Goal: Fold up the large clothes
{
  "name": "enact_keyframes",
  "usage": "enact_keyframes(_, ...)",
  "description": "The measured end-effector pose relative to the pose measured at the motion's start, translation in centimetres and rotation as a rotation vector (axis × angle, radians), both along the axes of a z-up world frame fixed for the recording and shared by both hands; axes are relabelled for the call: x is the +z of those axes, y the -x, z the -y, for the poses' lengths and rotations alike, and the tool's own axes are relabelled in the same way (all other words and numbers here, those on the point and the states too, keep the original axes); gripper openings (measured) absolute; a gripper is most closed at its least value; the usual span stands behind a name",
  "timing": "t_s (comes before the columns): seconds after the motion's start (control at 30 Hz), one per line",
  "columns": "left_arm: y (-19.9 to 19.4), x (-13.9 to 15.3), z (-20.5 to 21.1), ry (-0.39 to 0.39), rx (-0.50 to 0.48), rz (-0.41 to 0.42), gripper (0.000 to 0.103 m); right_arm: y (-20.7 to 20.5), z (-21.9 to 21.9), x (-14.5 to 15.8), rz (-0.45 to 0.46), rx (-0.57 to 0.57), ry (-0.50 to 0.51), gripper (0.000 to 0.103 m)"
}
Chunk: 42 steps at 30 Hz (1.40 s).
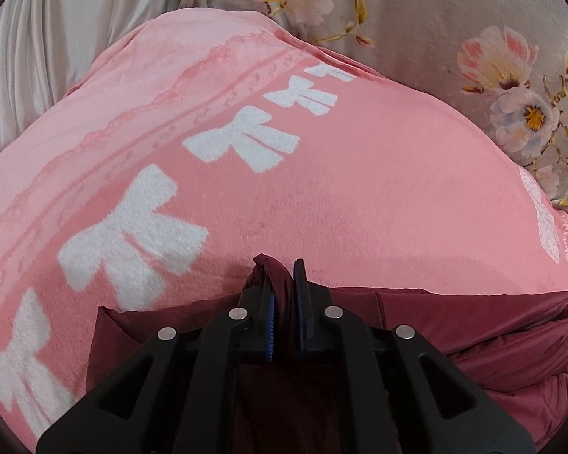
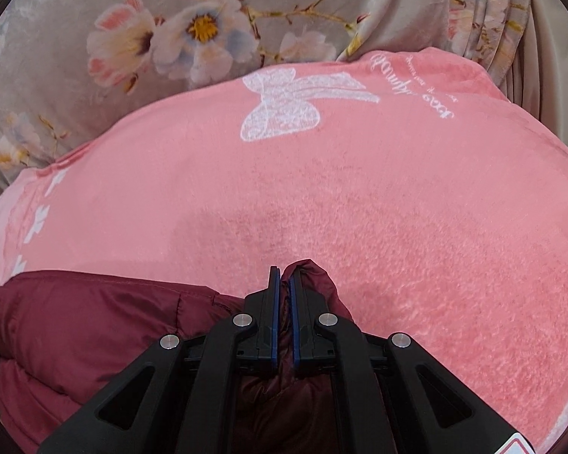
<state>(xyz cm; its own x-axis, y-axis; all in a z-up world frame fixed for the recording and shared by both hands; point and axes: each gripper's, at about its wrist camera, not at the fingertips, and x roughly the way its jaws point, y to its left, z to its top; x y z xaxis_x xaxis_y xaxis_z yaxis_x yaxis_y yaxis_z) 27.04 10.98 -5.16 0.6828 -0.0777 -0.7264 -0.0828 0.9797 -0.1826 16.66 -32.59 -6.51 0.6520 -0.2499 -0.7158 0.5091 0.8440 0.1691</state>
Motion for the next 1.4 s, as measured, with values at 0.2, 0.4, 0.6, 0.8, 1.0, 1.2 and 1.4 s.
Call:
enact_keyframes(0.2, -0.1, -0.3, -0.5, 0.05, -0.012, 0.003, 0.013, -0.3, -0.1, -0.2, -0.022, 0.003, 0.002, 0.011)
enact_keyframes(0.4, 1.9, 3.0, -3.0, 0.063, 0.014, 0.073, 0.04, 5.1, 0.6, 5.5, 0.213, -0.058, 0.018, 0.04)
enact_keyframes(0.6, 5.6, 9.6, -2.9, 0.001, 0.008, 0.184, 0.056, 7.9, -3.7, 10.1, 0.309, 0.073, 0.06, 0.028)
enact_keyframes(0.8, 6.7, 10.7, 7.1, -0.063, -0.19, 0.16, 0.053, 4.4, -12.8, 8.2, 0.227, 0.27, 0.058, 0.006)
enact_keyframes(1.0, 6.0, 5.4, 14.5, -0.155, -0.251, 0.052, 0.047, 1.5, -17.2, 5.2, 0.129, 0.355, 0.039, 0.006)
enact_keyframes(1.2, 5.4, 1.0, 14.8, -0.166, -0.204, -0.007, 0.047, 0.6, -16.4, 1.8, 0.066, 0.355, -0.015, 0.002)
enact_keyframes(1.4, 5.9, -0.1, 14.8, -0.182, -0.186, 0.017, 0.047, 0.5, -16.7, 0.5, 0.037, 0.362, -0.018, 0.001)
